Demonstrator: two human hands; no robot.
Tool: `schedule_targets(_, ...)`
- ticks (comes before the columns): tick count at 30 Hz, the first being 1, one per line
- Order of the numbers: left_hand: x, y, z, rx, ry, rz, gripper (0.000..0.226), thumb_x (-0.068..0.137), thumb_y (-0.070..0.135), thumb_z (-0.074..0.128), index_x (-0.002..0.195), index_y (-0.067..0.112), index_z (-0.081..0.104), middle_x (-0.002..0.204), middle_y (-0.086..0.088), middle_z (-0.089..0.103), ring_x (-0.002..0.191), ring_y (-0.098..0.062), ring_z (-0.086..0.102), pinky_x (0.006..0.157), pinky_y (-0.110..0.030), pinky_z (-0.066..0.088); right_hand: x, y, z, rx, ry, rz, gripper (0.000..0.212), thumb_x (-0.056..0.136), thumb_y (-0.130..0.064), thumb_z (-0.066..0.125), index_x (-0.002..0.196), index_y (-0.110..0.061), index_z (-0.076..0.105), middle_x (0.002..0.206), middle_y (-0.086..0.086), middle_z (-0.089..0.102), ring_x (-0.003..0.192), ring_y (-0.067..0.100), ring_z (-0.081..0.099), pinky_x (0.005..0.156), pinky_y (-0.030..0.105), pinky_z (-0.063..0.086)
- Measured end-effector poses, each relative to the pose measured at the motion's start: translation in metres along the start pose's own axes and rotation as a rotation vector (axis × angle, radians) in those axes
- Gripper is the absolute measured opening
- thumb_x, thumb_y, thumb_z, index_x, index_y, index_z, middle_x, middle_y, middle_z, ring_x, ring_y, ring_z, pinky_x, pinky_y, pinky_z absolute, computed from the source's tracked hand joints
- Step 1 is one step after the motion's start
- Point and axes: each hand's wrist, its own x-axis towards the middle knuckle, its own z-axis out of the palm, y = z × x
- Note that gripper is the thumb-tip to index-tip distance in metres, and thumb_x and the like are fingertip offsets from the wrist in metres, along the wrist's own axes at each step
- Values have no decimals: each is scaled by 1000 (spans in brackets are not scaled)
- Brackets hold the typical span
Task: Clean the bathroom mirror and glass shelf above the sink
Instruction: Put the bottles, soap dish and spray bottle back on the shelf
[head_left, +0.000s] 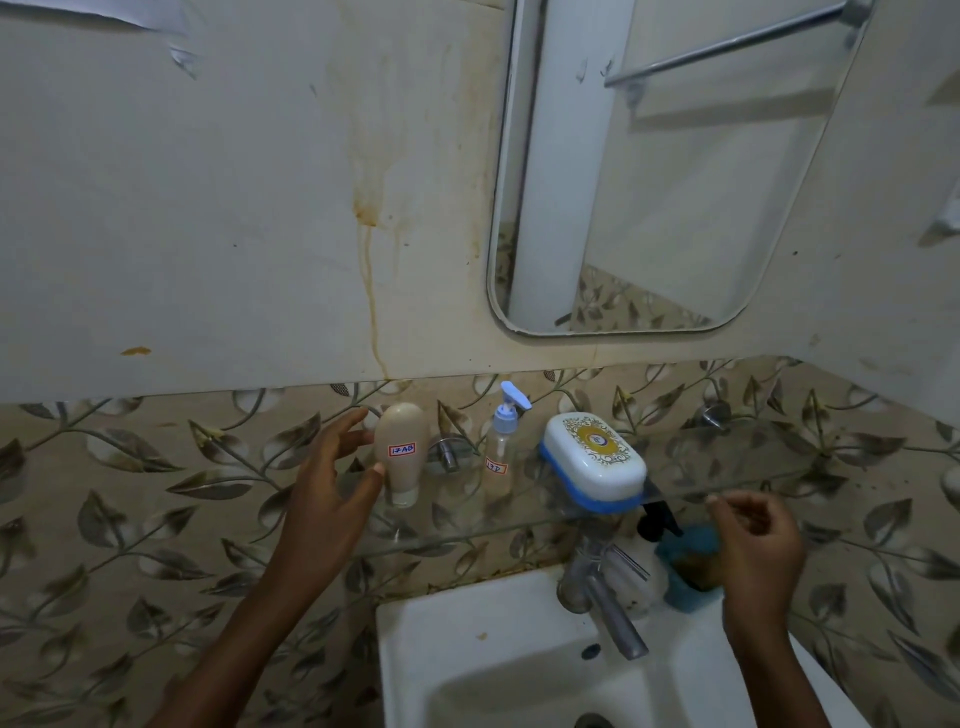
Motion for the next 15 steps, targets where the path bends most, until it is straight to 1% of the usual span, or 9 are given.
schedule_targets(2,0,0,1,4,1,7,50,86,6,58,127,30,43,121,8,54,102,24,44,76,-1,36,5,24,-9,-28,-1,103,9,81,0,62,79,-8,59,72,9,57,68,24,52,50,6,43)
schedule_targets(4,0,0,2,6,-2,0,50,86,6,58,128,30,43,122,8,53,103,22,45,76,-3,36,5,47,-12,-97,-25,179,12,81,2,61,74,-7,58,70,10,56,65,24,51,47,8,43)
schedule_targets(7,0,-1,1,3,-6,-15,50,86,7,58,129,28,43,121,7,55,103,21,45,77,-7,33,5,77,-9,-213,-130,276,12,79,7,60,70,0,58,70,14,59,69,30,55,66,35,49)
schedule_targets(8,0,-1,0,2,-7,-17,50,86,7,57,129,28,43,120,6,56,102,22,45,77,-7,33,6,83,-6,-251,-186,285,13,80,9,58,68,1,58,73,15,60,74,31,56,68,39,46)
schedule_targets(9,0,-1,0,1,-8,-19,50,86,6,57,129,29,43,120,5,56,101,24,45,77,-6,32,7,88,-2,-272,-243,283,18,80,10,57,67,-1,58,74,14,58,77,32,56,67,37,43)
schedule_targets(11,1,-1,-1,0,-11,-19,51,86,4,57,127,31,43,118,5,57,99,25,45,75,-2,34,9,93,9,-306,-348,276,13,81,12,59,81,-1,61,86,14,57,87,33,55,71,34,41)
schedule_targets(12,1,0,-2,-1,-11,-19,51,86,3,57,125,33,43,118,4,57,99,26,45,74,1,34,10,95,14,-333,-377,278,19,80,11,62,98,5,61,98,16,58,97,35,55,80,35,42)
schedule_targets(13,1,0,-2,-4,-11,-20,51,86,2,57,124,34,43,117,4,58,98,26,46,73,4,34,12,99,20,-340,-386,296,34,78,10,66,111,10,57,110,20,57,106,37,54,89,37,42)
schedule_targets(15,1,1,-3,-9,-11,-24,50,86,2,56,122,35,43,116,4,58,98,26,46,72,7,33,17,105,29,-300,-378,325,47,74,11,69,118,13,52,123,25,56,114,39,52,97,41,41)
